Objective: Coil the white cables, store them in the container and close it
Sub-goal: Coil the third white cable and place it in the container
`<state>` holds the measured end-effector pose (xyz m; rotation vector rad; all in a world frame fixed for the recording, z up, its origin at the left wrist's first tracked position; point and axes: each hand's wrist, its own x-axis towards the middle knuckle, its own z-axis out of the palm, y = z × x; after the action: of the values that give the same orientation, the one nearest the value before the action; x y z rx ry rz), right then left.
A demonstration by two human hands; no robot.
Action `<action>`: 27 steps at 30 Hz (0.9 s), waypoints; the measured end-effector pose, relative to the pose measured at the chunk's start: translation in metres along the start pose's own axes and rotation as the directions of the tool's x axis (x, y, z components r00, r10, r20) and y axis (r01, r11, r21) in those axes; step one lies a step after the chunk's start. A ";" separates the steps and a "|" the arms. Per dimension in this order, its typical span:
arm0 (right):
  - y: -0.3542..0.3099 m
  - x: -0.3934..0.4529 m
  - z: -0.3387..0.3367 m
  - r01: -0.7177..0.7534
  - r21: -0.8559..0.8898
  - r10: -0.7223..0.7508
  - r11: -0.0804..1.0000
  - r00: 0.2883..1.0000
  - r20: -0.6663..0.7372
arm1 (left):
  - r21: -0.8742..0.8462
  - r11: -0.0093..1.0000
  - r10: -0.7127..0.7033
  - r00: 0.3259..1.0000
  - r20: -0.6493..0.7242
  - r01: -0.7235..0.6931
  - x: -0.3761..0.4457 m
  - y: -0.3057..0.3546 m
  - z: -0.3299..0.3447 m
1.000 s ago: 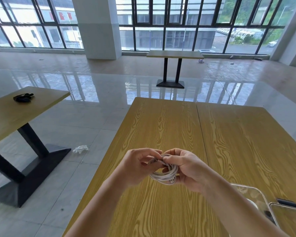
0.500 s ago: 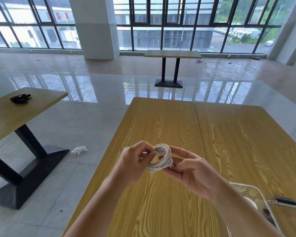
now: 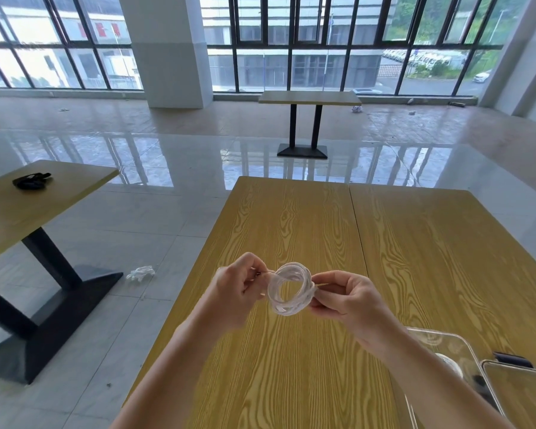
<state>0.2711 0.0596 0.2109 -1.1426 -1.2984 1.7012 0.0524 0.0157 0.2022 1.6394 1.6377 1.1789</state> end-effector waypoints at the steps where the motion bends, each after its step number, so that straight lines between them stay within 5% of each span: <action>1: 0.001 0.001 -0.003 -0.008 0.001 0.008 1.000 1.000 -0.004 | -0.032 0.999 -0.031 1.000 -0.003 0.031 0.001 -0.002 -0.003; 6: 0.003 0.002 -0.006 -0.034 0.035 0.034 0.999 0.999 0.016 | -0.199 0.970 -0.138 0.990 0.025 0.141 0.002 -0.001 -0.002; 12: 0.003 0.003 0.002 -0.082 0.188 0.074 0.979 0.996 0.046 | -0.524 0.821 -0.238 0.970 0.050 0.228 -0.004 0.005 0.015; 20: -0.001 0.004 0.006 -0.084 0.246 0.060 0.966 0.993 0.105 | -0.656 0.721 -0.279 0.960 0.020 0.224 -0.004 -0.004 0.030; 27: -0.002 0.005 0.016 -0.116 0.305 0.074 0.945 0.987 0.145 | -0.644 0.729 -0.302 0.953 0.001 0.232 -0.008 0.002 0.045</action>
<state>0.2541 0.0593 0.2131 -0.9319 -1.0132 1.9986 0.0933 0.0169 0.1808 0.8847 1.2577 1.4701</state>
